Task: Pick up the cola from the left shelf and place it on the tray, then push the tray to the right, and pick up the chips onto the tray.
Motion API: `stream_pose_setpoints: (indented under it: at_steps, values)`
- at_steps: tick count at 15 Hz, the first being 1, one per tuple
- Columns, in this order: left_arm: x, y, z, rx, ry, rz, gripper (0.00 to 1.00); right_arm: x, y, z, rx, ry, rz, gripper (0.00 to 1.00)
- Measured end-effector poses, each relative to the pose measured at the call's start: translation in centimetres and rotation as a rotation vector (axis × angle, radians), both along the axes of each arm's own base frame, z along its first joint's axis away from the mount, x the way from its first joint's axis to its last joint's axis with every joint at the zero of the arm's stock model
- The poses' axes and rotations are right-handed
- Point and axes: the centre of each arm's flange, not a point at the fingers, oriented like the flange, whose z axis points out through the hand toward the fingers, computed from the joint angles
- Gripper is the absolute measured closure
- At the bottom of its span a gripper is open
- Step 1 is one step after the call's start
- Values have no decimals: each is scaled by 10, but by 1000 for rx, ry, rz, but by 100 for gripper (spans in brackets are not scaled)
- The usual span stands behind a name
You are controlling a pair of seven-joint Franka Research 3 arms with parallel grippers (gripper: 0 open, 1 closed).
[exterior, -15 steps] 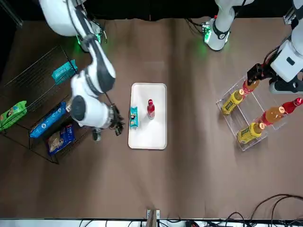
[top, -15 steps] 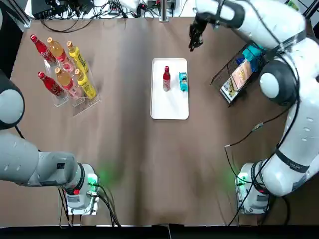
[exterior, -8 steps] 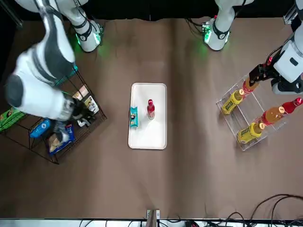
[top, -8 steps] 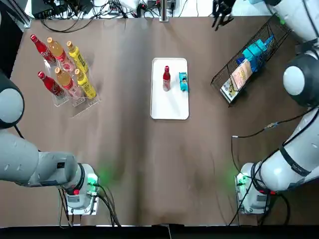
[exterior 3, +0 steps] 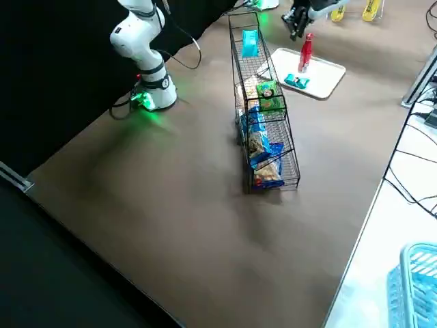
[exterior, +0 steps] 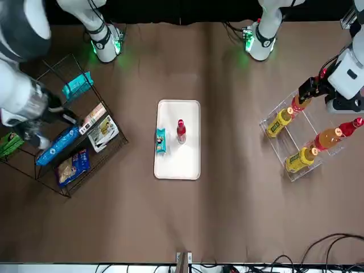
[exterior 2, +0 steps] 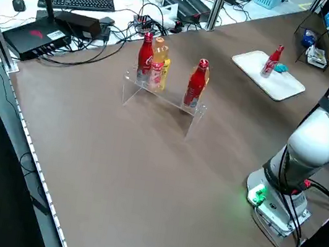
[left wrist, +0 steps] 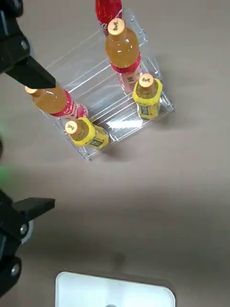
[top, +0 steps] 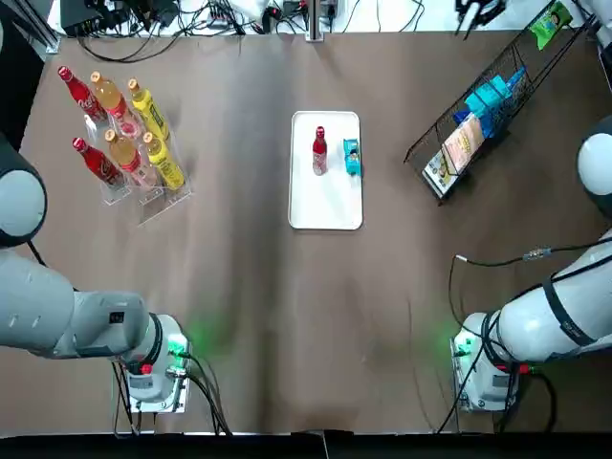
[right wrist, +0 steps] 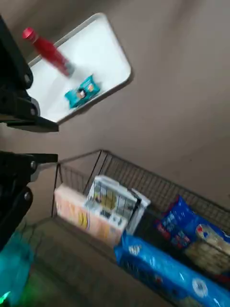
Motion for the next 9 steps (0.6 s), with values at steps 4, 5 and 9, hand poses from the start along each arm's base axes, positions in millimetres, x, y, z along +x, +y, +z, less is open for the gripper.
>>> stream_pose_setpoints:
  at_steps: [4, 5, 9]
  values:
    - [0, -3, -1, 0, 1, -5, 0, -20, -53, 24, -25, 16, 155, 73]
    - [0, -3, -1, 0, 2, -6, 0, -23, -61, 26, -35, 16, 191, 72]
    - [0, -2, -1, 0, 2, -4, 0, -24, -78, 28, -46, 8, 245, 58]
